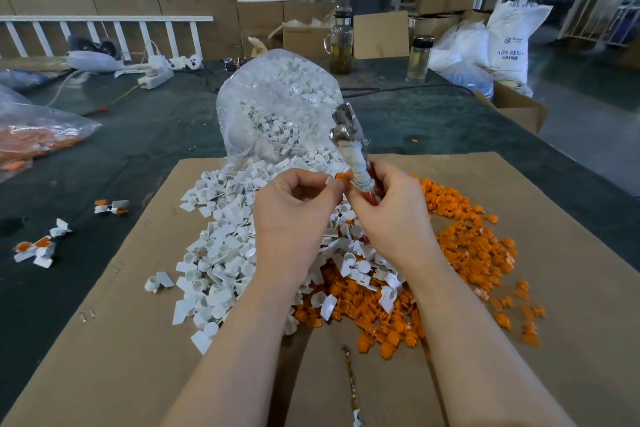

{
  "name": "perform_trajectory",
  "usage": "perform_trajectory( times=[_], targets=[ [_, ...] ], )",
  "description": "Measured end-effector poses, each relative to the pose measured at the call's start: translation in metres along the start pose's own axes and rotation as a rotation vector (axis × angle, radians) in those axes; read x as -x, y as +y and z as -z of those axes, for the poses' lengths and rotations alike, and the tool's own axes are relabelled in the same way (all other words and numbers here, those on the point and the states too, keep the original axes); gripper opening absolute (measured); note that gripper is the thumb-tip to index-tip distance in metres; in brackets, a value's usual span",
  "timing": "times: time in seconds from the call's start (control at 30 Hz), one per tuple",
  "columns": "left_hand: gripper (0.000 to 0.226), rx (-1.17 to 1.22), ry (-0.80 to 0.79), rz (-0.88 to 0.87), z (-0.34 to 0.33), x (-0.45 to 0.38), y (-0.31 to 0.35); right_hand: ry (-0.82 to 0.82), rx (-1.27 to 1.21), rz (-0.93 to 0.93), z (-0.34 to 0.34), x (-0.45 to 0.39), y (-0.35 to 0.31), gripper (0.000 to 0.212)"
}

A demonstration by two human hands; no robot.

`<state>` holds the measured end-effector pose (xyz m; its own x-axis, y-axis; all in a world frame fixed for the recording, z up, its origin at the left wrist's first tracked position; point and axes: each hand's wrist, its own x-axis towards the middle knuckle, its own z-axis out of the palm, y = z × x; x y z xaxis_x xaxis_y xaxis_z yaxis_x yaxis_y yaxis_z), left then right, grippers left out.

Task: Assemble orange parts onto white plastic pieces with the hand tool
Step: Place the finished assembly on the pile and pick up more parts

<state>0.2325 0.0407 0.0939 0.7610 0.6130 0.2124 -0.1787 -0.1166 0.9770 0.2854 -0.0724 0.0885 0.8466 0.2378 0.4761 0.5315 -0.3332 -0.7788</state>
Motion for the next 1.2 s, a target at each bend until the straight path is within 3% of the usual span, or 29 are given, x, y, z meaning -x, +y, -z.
perform_trajectory(
  times=[0.2, 0.5, 0.83, 1.07, 1.2],
  targets=[
    [0.012, -0.033, 0.014, -0.009, 0.004, -0.004, -0.001, -0.15, -0.089, -0.064, 0.01, -0.001, -0.005, 0.012],
    [0.012, 0.13, 0.013, -0.038, 0.014, -0.012, 0.002, -0.461, 0.041, -0.149, 0.029, -0.001, 0.0, 0.022],
    [0.009, 0.132, -0.033, -0.078, 0.017, -0.01, 0.005, -0.56, 0.064, -0.168, 0.03, 0.0, -0.005, 0.026],
    [0.012, 0.132, -0.054, -0.087, 0.018, -0.01, 0.006, -0.565, 0.111, -0.127, 0.028, 0.002, -0.005, 0.009],
    [0.012, 0.16, -0.053, -0.077, 0.018, -0.01, 0.005, -0.564, 0.106, -0.106, 0.027, 0.002, -0.006, 0.02]
  ],
)
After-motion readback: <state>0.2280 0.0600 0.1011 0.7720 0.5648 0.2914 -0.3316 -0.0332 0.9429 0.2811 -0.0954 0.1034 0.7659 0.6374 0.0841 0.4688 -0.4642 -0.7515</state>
